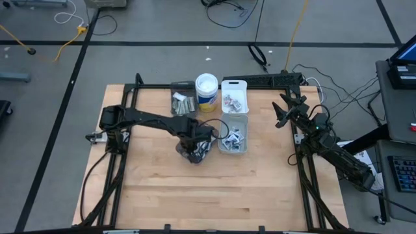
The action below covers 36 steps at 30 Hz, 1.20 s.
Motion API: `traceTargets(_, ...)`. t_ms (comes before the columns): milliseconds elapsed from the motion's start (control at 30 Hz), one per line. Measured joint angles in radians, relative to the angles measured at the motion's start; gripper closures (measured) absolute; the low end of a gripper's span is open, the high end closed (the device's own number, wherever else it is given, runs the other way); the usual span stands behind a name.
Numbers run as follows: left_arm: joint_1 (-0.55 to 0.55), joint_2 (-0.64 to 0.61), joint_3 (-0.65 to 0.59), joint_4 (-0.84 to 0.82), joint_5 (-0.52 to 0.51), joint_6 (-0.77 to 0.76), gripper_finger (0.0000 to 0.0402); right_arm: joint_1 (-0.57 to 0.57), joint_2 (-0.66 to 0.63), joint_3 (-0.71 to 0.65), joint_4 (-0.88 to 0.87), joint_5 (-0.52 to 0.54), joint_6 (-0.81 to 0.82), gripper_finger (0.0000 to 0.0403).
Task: Pick & Place First Aid Supplies
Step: Put the towelette pack into the bottom black bin, then adjust the bottom black bin on the table
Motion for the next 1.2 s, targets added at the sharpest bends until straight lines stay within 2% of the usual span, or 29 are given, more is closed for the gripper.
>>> traceTargets(133,-0.001,0.0,-0.014,0.011,-0.027,0.017,0.0382,0.0,0.0,0.0,0.0,0.0,0.0,0.014)
traceTargets(267,0.003,0.0,-0.014,0.015,-0.045,0.024,0.0342,0.0,0.0,0.0,0.0,0.0,0.0,0.014)
traceTargets(567,0.007,0.0,-0.007,0.011,-0.027,0.096,0.0168,0.0,0.0,0.0,0.0,0.0,0.0,0.014)
traceTargets(733,0.013,0.0,0.062,-0.012,-0.027,0.113,0.0102,0.0,0.0,0.0,0.0,0.0,0.0,0.014)
traceTargets(967,-0.009,0.014,0.143,0.046,-0.038,0.175,0.0068,0.0,0.0,0.0,0.0,0.0,0.0,0.014)
traceTargets(1200,-0.058,0.086,0.165,0.123,-0.05,0.131,0.0075,0.0,0.0,0.0,0.0,0.0,0.0,0.014)
